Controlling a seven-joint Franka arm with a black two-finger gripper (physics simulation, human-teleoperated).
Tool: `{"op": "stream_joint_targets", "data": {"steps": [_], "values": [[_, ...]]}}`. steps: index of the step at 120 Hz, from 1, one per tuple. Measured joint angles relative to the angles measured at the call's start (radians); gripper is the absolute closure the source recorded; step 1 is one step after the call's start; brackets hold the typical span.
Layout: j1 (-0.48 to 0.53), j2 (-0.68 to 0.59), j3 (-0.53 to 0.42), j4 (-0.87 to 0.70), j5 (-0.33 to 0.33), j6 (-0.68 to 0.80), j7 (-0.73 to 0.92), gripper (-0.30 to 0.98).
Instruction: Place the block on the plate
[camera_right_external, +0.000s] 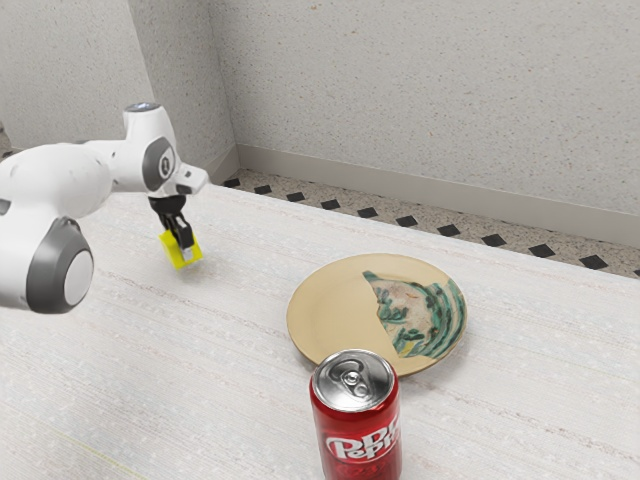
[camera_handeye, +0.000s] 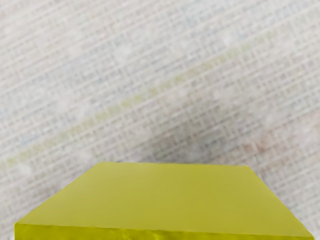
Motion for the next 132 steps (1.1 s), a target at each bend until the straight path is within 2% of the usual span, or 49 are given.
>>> {"op": "stream_joint_targets", "data": {"steps": [17, 32, 47, 76, 112, 132], "values": [[-0.013, -0.062, -0.008, -0.017, 0.003, -0.032, 0.007, 0.32], [-0.074, -0.19, -0.009, -0.149, 0.007, -0.056, 0.011, 0.32], [-0.169, -0.254, -0.008, -0.23, 0.01, -0.069, 0.015, 0.32], [-0.355, -0.305, -0.002, -0.275, 0.011, -0.081, 0.022, 0.31], [-0.519, -0.284, 0.0, -0.259, 0.01, -0.08, 0.025, 0.31], [-0.575, -0.193, 0.0, -0.154, 0.007, -0.075, 0.025, 0.31]]}}
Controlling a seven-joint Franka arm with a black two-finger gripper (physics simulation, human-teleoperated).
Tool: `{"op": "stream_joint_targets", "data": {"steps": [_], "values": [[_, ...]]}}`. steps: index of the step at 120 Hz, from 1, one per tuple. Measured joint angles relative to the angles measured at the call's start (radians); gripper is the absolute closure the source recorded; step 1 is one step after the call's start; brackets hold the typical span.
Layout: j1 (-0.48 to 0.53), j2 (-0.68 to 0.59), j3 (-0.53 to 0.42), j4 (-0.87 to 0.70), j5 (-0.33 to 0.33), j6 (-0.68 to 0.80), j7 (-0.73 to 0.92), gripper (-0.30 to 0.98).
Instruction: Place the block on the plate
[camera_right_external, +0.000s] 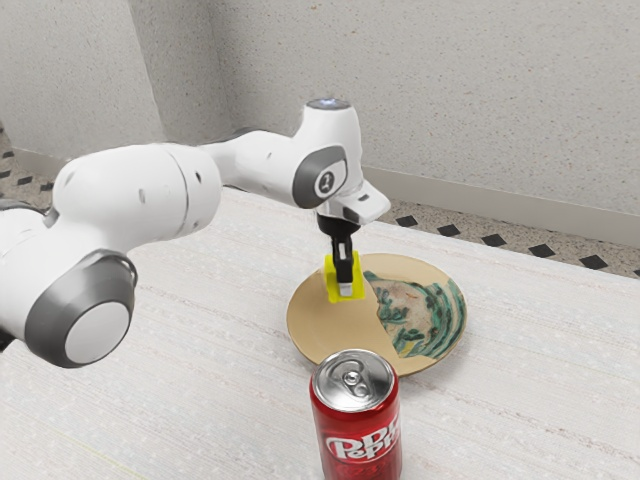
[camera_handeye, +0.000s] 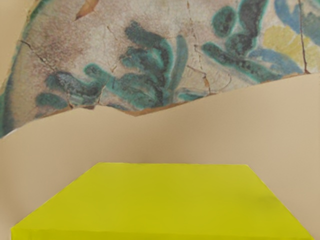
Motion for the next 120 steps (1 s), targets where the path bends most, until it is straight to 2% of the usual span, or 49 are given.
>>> {"op": "stream_joint_targets", "data": {"steps": [22, 43, 60, 82, 98, 112, 120], "values": [[-0.034, 0.081, -0.003, 0.033, -0.005, 0.017, 0.0, 0.3], [-0.043, 0.09, -0.002, 0.034, -0.009, 0.024, 0.0, 0.15], [-0.043, 0.068, -0.003, 0.03, -0.009, 0.025, 0.001, 0.08], [-0.001, -0.047, -0.003, 0.001, -0.009, -0.054, 0.002, 0.03], [0.084, -0.223, -0.004, -0.141, -0.003, -0.126, 0.006, 0.02], [0.135, -0.339, -0.013, -0.199, 0.044, -0.162, 0.008, 0.01], [0.183, -0.402, -0.06, -0.231, 0.088, -0.176, 0.01, 0.01]]}}
